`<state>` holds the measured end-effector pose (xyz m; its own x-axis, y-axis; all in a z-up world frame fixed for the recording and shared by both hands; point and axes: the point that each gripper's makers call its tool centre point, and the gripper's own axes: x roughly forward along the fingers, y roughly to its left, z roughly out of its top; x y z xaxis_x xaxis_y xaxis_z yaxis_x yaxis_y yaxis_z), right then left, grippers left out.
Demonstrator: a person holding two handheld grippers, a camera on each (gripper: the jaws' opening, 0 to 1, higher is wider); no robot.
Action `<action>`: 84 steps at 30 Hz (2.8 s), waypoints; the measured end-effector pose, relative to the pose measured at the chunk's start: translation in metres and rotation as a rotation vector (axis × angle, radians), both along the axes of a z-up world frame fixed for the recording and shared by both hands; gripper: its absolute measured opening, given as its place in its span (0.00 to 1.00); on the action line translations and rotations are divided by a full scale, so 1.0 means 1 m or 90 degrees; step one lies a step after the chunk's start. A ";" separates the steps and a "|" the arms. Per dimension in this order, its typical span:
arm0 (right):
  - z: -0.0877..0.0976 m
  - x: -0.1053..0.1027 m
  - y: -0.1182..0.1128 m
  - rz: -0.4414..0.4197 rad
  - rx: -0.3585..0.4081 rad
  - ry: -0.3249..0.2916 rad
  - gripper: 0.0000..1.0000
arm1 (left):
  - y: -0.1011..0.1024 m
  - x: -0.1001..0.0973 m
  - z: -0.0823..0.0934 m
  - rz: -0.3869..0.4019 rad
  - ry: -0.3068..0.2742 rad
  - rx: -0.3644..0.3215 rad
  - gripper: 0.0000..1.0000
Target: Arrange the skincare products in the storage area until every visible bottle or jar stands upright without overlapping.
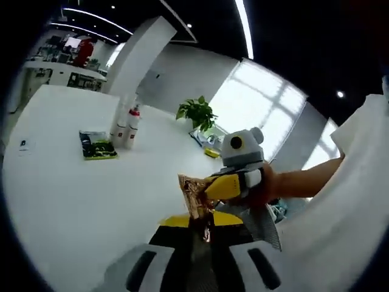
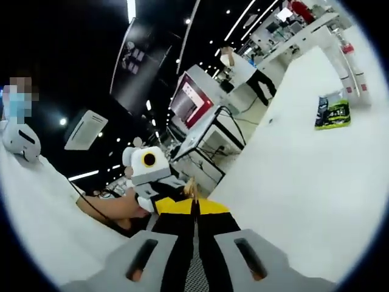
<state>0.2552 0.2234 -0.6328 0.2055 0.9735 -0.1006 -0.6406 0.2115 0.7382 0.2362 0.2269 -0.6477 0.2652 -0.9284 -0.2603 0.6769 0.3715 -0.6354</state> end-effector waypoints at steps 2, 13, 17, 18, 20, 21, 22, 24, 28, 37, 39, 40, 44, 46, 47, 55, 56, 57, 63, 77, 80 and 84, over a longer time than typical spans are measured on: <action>0.003 -0.001 0.002 0.001 0.017 0.013 0.02 | 0.003 0.001 0.000 0.002 -0.001 0.000 0.02; 0.019 -0.009 0.012 0.010 0.060 0.027 0.01 | 0.014 0.008 0.030 0.037 -0.009 -0.100 0.01; 0.022 -0.009 0.011 0.002 0.078 0.029 0.00 | 0.013 0.008 0.033 0.036 -0.011 -0.113 0.02; 0.021 -0.009 0.011 0.002 0.081 0.038 0.00 | 0.013 0.008 0.033 0.037 -0.011 -0.112 0.03; 0.020 -0.008 0.009 -0.001 0.078 0.043 0.00 | 0.014 0.011 0.031 0.046 -0.017 -0.101 0.04; 0.020 -0.006 0.007 -0.002 0.079 0.044 0.00 | 0.015 0.011 0.032 0.047 -0.017 -0.106 0.04; 0.020 -0.006 0.006 -0.004 0.079 0.043 0.00 | 0.016 0.012 0.033 0.050 -0.016 -0.110 0.04; 0.020 -0.004 0.003 -0.009 0.084 0.049 0.00 | 0.020 0.014 0.035 0.058 -0.009 -0.123 0.04; 0.021 -0.006 0.005 -0.009 0.084 0.057 0.00 | 0.021 0.012 0.038 0.054 -0.001 -0.133 0.02; 0.018 -0.014 0.018 0.014 0.065 0.046 0.04 | 0.031 0.022 0.041 0.090 0.009 -0.151 0.01; 0.019 -0.012 0.018 0.005 0.064 0.039 0.02 | 0.031 0.022 0.041 0.092 0.009 -0.152 0.01; 0.019 -0.011 0.017 0.004 0.064 0.041 0.01 | 0.031 0.022 0.041 0.093 0.009 -0.153 0.01; 0.017 -0.010 0.013 -0.001 0.064 0.048 0.00 | 0.030 0.021 0.038 0.092 0.004 -0.138 0.01; 0.021 -0.004 0.009 -0.020 0.080 0.056 0.00 | 0.030 0.021 0.036 0.090 0.004 -0.131 0.01; 0.022 -0.001 0.007 -0.031 0.086 0.063 0.00 | 0.029 0.020 0.035 0.089 0.002 -0.125 0.02; 0.012 0.012 -0.001 -0.075 0.070 0.083 0.00 | 0.029 0.026 0.001 0.099 -0.098 0.049 0.09; 0.011 0.015 -0.003 -0.085 0.075 0.092 0.00 | 0.030 0.028 -0.001 0.106 -0.102 0.059 0.13; 0.010 0.017 -0.004 -0.087 0.077 0.097 0.00 | 0.031 0.029 -0.005 0.112 -0.095 0.070 0.17; 0.005 0.028 -0.009 -0.120 0.094 0.124 0.00 | 0.032 0.032 -0.024 0.112 -0.126 0.161 0.23; -0.011 0.050 -0.024 -0.185 0.136 0.206 0.00 | 0.073 0.047 -0.105 0.093 -0.196 0.581 0.31; -0.014 0.057 -0.024 -0.187 0.151 0.223 0.00 | 0.072 0.044 -0.110 0.085 -0.189 0.583 0.32; -0.021 0.070 -0.027 -0.193 0.161 0.246 0.00 | 0.078 0.045 -0.113 0.094 -0.181 0.608 0.32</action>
<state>0.3255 0.1969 -0.6533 0.4755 0.8797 0.0053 -0.2505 0.1297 0.9594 0.2816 0.3047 -0.7608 0.5291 -0.3173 -0.7870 0.6632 0.7332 0.1503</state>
